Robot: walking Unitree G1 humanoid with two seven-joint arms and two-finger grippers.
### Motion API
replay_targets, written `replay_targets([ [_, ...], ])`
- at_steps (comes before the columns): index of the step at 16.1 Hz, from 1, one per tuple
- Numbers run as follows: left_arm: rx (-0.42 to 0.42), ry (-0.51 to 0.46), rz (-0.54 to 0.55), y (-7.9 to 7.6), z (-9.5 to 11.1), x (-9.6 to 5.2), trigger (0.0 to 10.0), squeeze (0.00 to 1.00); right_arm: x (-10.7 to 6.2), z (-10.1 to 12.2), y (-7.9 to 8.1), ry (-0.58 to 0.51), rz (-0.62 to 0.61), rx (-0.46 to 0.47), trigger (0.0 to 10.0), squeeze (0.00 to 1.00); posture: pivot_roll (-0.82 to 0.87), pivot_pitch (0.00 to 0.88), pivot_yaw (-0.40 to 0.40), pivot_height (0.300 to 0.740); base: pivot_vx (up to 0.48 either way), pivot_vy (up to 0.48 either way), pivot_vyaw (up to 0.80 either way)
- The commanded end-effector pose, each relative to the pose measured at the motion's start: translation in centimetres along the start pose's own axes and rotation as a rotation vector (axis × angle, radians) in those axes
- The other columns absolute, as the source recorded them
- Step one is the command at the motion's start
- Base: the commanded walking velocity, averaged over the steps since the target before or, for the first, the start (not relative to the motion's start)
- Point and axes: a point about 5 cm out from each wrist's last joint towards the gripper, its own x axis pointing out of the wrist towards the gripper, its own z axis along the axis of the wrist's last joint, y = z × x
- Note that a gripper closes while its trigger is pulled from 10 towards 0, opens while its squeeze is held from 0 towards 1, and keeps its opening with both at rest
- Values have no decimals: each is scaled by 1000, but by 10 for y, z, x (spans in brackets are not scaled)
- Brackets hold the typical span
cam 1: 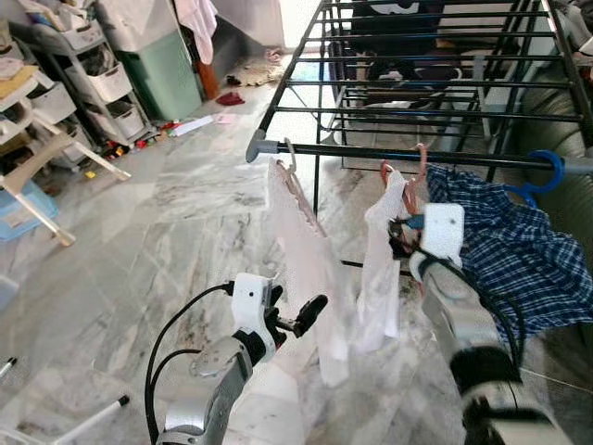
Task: Hang hanger
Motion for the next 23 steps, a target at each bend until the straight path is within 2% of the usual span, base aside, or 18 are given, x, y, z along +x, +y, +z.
replay_targets([
  [1, 9, 4, 11, 6, 0, -2, 10000, 0, -4, 2, 7, -11, 16, -12, 10000, 1000, -161, 53, 134, 740, 0, 0, 0],
  [4, 13, 1, 14, 7, 2, -1, 10000, 0, -16, 0, 2, -18, 14, -21, 10000, 1000, -162, 51, 135, 740, 0, 0, 0],
  [5, 17, 2, 19, 8, 2, -1, 10000, 0, -25, -1, -1, -26, 21, -31, 10000, 1000, -170, 46, 138, 740, 0, 0, 0],
  [8, 51, -3, 81, 14, 3, -3, 10000, 0, -42, -10, 0, -20, 33, -45, 10000, 1000, -174, 43, 140, 740, 0, 0, 0],
  [11, 108, -52, 236, 31, 10, -12, 10000, 0, -61, -16, 1, -18, 37, -57, 10000, 1000, -177, 40, 146, 740, 0, 0, 0],
  [13, 126, -53, 278, 37, 11, -15, 10000, 0, -66, -18, 1, -11, 40, -60, 10000, 1000, -178, 38, 148, 740, 0, 0, 0],
  [14, 146, -34, 304, 45, 4, -23, 10000, 0, -77, -22, 0, -21, 56, -59, 10000, 1000, -177, 35, 153, 740, 0, 0, 0],
  [15, 170, -2, 347, 52, -3, -28, 10000, 0, -83, -28, -1, -2, 62, -62, 10000, 765, -175, 29, 154, 740, 0, 0, 0],
  [16, 173, 14, 362, 54, -7, -30, 10000, 0, -86, -33, -3, 10, 62, -69, 10000, 729, -177, 23, 157, 740, 0, 0, 0],
  [17, 180, 20, 370, 55, -8, -29, 10000, 0, -88, -36, -4, 21, 61, -74, 10000, 588, -176, 21, 158, 740, 0, 0, 0],
  [19, 182, 16, 378, 56, -7, -26, 10000, 0, -89, -37, -6, 28, 60, -81, 10000, 596, -177, 16, 162, 740, 0, 0, 0],
  [22, 190, 13, 375, 54, -7, -23, 10000, 0, -88, -36, -6, 25, 63, -84, 10000, 588, -178, 13, 156, 740, 0, 0, 800],
  [23, 188, 8, 383, 54, -8, -21, 10000, 0, -86, -35, -3, 23, 80, -80, 10000, 549, -176, 7, 134, 740, 0, 0, 0],
])
